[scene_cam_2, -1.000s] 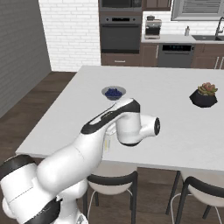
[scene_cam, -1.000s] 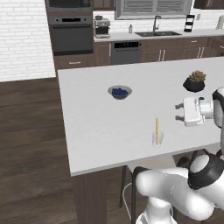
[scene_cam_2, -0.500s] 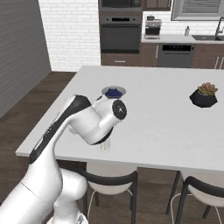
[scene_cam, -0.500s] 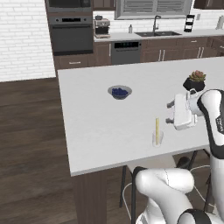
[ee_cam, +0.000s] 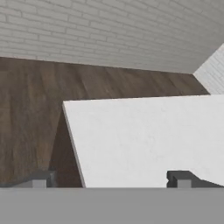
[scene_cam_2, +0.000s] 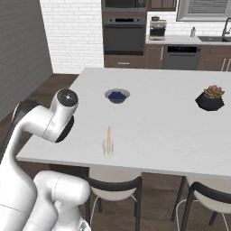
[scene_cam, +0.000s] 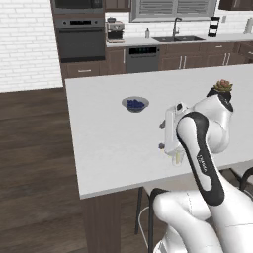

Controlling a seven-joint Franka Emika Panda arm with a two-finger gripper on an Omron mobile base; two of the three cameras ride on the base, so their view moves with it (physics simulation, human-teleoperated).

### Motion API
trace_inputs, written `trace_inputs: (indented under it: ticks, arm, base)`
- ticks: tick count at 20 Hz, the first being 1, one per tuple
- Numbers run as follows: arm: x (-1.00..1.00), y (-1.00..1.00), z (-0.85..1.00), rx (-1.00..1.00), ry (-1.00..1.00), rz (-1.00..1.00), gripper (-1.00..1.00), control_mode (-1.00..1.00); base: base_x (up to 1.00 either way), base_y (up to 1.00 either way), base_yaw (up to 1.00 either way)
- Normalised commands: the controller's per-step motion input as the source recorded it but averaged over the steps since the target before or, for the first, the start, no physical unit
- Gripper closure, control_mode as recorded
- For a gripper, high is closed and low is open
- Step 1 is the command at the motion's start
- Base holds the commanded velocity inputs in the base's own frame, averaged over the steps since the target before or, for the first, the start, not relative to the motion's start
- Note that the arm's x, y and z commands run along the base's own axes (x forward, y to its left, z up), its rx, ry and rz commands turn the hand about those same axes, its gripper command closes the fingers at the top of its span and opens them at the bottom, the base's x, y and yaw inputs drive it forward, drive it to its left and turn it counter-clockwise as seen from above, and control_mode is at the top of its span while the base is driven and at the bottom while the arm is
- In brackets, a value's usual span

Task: Take a straw from the drawer in front and place it inside the glass cup on the dining counter.

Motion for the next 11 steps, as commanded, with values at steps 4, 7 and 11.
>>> trace_inputs:
  ticks: [4, 7, 11]
  arm:
    - [0.00, 0.11, -0.04, 0.00, 0.01, 0.05, -1.00, -1.00]
    - [0.00, 0.00, 0.00, 0.00, 0.00, 0.00, -1.00, -1.00]
    - [0.00, 0.00, 0.00, 0.00, 0.00, 0.00, -1.00, -1.00]
  base:
    - [0.00, 0.00, 0.00]
    - [0.00, 0.00, 0.00]
    - [0.00, 0.00, 0.00]
